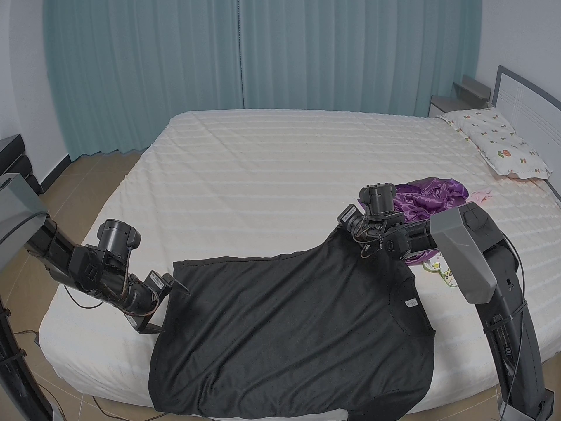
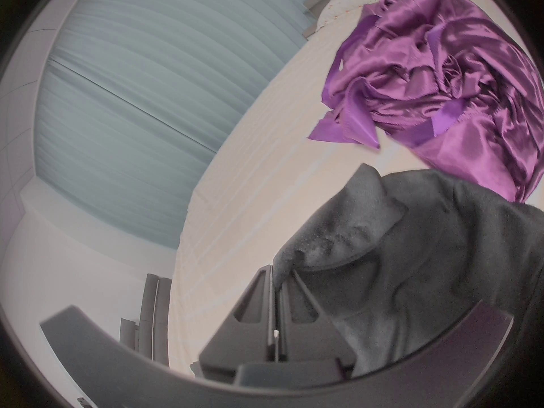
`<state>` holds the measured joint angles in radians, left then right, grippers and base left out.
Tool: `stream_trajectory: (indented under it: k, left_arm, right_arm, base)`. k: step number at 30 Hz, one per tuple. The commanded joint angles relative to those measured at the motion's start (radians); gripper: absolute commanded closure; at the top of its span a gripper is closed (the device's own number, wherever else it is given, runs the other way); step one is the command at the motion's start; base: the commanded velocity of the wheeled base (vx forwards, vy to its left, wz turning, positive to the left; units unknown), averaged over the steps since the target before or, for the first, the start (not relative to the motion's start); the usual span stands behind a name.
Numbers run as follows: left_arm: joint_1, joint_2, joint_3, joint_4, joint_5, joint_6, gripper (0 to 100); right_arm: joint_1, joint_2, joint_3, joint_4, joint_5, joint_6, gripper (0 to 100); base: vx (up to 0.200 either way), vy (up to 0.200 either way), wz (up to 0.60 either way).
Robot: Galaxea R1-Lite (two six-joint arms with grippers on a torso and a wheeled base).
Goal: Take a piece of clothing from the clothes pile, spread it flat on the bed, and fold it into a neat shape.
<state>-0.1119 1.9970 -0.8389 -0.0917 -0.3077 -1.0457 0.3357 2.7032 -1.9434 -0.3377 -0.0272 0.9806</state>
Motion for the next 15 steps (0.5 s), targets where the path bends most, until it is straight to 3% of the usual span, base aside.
stream_trajectory:
  k: [1,7,8,15]
  left_arm:
    - [0.0,0.006,0.001,0.0,0.001,0.0,0]
    - [0.001,0.005,-0.002,0.0,0.005,0.0,0]
    - [0.001,0.006,-0.002,0.0,0.007,0.0,0]
    - [0.026,-0.004,-0.017,-0.002,0.012,0.001,0]
  right_arm:
    - [0.006,0.029,-0.057,-0.027,0.0,-0.028,100]
    - [0.025,0.05,-0.057,-0.067,0.003,-0.076,100]
    - [0.029,0.067,-0.057,-0.066,0.001,-0.096,0]
    - [0.019,0.07,-0.057,-0.055,-0.049,-0.171,0]
  base:
    - [0.0,0.0,0.0]
    - [0.0,0.0,0.0]
    - [0.0,0.0,0.0]
    - [0.0,0.0,0.0]
